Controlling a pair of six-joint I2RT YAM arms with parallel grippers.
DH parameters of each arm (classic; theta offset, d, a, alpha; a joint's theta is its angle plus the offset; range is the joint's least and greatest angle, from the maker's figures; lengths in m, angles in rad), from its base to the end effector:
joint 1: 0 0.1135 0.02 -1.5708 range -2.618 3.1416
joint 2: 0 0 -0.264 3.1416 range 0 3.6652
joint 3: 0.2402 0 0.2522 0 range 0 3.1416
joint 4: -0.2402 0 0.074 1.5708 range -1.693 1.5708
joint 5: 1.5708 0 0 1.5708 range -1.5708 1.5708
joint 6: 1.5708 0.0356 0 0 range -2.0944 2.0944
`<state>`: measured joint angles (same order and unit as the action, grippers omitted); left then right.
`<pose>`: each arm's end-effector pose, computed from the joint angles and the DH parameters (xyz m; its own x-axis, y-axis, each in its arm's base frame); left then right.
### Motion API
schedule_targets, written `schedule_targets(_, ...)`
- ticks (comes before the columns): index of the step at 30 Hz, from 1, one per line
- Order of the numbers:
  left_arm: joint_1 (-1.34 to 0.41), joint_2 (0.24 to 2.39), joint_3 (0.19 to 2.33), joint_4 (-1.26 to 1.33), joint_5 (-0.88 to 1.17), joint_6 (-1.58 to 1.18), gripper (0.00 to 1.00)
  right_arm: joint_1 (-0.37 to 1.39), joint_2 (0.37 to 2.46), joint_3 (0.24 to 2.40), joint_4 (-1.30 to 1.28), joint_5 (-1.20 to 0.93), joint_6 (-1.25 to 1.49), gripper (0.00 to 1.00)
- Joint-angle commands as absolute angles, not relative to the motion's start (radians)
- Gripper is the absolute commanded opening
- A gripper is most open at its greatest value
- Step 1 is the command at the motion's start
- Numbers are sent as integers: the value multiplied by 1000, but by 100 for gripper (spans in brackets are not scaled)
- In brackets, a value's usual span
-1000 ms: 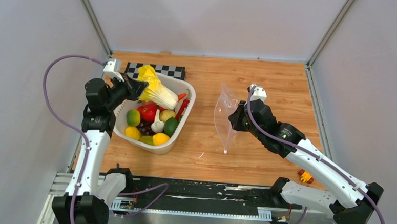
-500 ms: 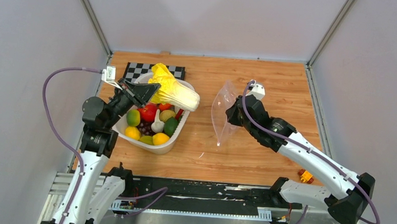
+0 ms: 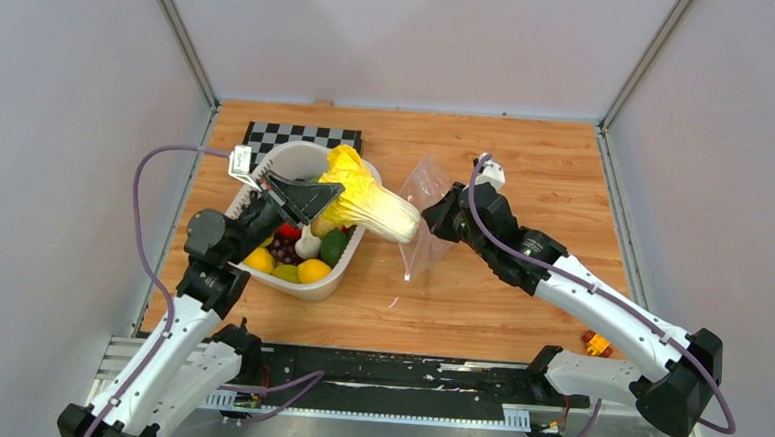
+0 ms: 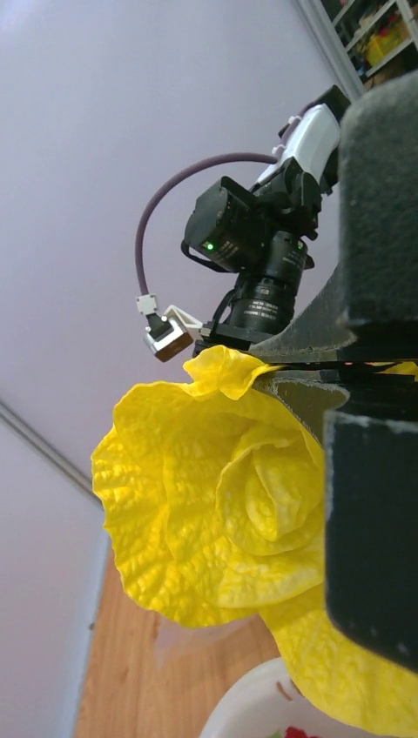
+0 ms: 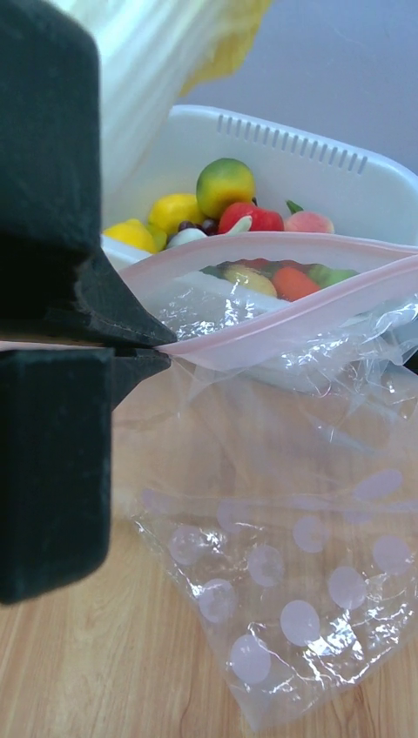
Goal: Place the food in the zip-top bag and seal the zipper
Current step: Place the fake vegetable in the zipper food storage bag.
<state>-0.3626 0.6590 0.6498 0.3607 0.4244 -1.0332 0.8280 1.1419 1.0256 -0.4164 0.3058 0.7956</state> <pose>0.1413 -0.0693 0.3695 -0.4233 -0.6766 -0.6025 0.6271 0.2612 -0.7338 0.1793 0.1795 0.3299 -0.6168 0.3353 -0.7121 -0.1235 0.8523 0.5083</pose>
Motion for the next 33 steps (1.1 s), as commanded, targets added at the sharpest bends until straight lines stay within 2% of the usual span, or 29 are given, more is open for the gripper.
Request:
schedule_targets(1, -442, 685, 638, 504, 329, -1050, 0, 824, 1120, 1007, -317, 256, 825, 0)
schedule_targets(7, -503, 720, 630, 525, 270, -1008, 0, 825, 1113, 996, -300, 228, 832, 0)
schedule_targets(13, -524, 675, 627, 316, 155, -858, 0, 825, 1072, 982, -300, 237, 831, 0)
schedule_targets(22, -579, 709, 617, 292, 42, -787, 0, 825, 1081, 1024, -284, 94, 773, 0)
schedule_targets(33, -788, 792, 734, 81, -327, -635, 0, 825, 1093, 1031, -325, 116, 780, 0)
